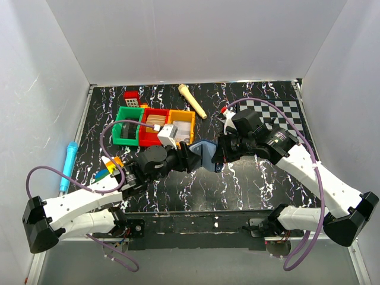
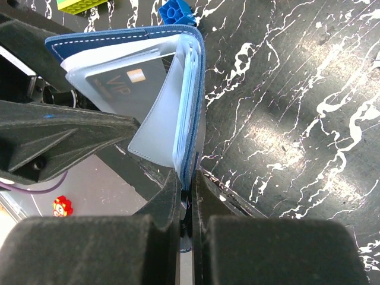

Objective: Take the credit cards out of the card holder
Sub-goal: Place the card holder at the center of the board.

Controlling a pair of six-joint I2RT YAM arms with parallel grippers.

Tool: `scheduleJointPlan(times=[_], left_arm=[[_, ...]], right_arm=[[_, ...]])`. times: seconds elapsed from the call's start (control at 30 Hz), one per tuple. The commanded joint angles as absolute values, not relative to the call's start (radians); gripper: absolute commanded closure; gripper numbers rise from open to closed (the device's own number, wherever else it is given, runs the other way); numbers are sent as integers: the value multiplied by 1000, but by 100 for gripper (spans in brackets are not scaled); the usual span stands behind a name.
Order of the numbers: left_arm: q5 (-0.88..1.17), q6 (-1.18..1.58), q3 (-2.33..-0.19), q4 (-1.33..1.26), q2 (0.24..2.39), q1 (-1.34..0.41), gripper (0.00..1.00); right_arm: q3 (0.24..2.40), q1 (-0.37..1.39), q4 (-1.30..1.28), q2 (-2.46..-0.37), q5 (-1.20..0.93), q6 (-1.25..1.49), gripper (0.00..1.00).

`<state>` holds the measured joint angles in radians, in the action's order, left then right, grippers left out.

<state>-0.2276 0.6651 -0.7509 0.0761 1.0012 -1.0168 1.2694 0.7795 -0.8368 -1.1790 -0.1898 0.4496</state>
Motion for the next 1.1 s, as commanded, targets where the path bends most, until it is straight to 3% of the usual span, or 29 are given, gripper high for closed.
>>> scheduleJointPlan(times=[0.0, 0.1, 0.23, 0.37, 0.6, 0.67, 0.83, 0.9, 1.07], left_arm=[[-281, 658, -752, 106, 954, -1019, 45], [-276, 658, -747, 94, 948, -1019, 42], [-250, 653, -746, 80, 963, -1017, 46], [-239, 650, -742, 75, 973, -1019, 60], [-265, 653, -715, 90, 934, -1019, 99], [-273, 660, -716, 109, 930, -1019, 100], [-297, 679, -761, 231, 948, -1019, 100], [-307, 686, -782, 287, 965, -1019, 100], [-327, 718, -819, 363, 1017, -1017, 100]], right_arm=[[1310, 782, -805, -1154, -219, 460, 99], [1308, 784, -799, -1157, -230, 462, 99], [1305, 784, -785, -1158, -250, 469, 99], [1298, 784, -769, -1151, -267, 472, 99], [1269, 784, -741, -1118, -282, 468, 99], [1262, 782, -739, -1118, -287, 466, 99], [1252, 775, -767, -1098, -262, 446, 60], [1250, 762, -785, -1083, -247, 430, 54], [1240, 747, -753, -1011, -259, 371, 52]])
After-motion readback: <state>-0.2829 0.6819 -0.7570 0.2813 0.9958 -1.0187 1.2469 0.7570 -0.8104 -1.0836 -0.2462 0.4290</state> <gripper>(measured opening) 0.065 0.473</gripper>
